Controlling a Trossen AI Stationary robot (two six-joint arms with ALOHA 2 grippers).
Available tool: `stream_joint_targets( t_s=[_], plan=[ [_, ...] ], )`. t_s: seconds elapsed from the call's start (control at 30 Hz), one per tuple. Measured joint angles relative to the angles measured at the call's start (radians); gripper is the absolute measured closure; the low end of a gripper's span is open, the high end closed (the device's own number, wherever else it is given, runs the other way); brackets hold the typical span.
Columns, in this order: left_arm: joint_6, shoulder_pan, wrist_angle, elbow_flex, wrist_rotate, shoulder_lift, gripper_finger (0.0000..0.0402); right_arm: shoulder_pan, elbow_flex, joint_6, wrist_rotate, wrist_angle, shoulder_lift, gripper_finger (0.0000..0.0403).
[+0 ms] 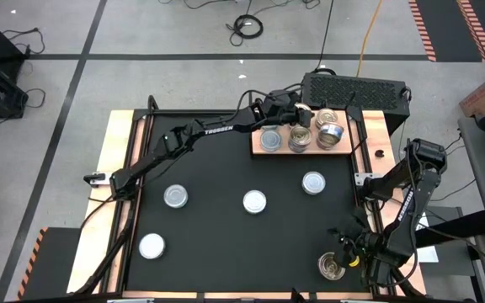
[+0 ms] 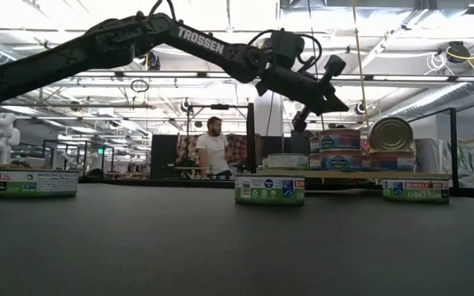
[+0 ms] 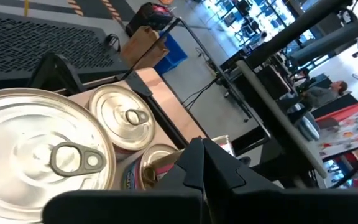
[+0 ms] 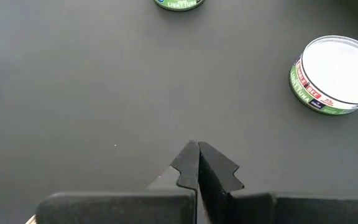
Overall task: Stack canned seafood by type on shelf
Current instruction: Stack the blue pink tuna can on top of the other blue pink tuna can on the shelf
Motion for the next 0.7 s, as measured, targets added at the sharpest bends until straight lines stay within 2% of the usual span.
stream_joint_targets(
  t_s=[0.17,0.4,0.57,0.7],
  plan=[
    [0.047,0.001,0.002,0.0,0.042,0.0,0.0401,0.0,0.0,0.001,0.0,0.0,0.0,0.0403],
    [0.423,-0.015,0.002,-0.001,0.21,0.0,0.0386,0.0,0.0,-0.008,0.0,-0.001,0.0,0.0403],
    [0.698,-0.063,-0.055,-0.001,0.194,0.0,0.034,0.0,0.0,-0.01,0.004,-0.001,0.0,0.0403],
    [0.857,-0.099,-0.146,-0.002,0.099,-0.014,0.0276,0.0,0.0,-0.01,0.005,-0.001,0.0,0.0403]
  ],
)
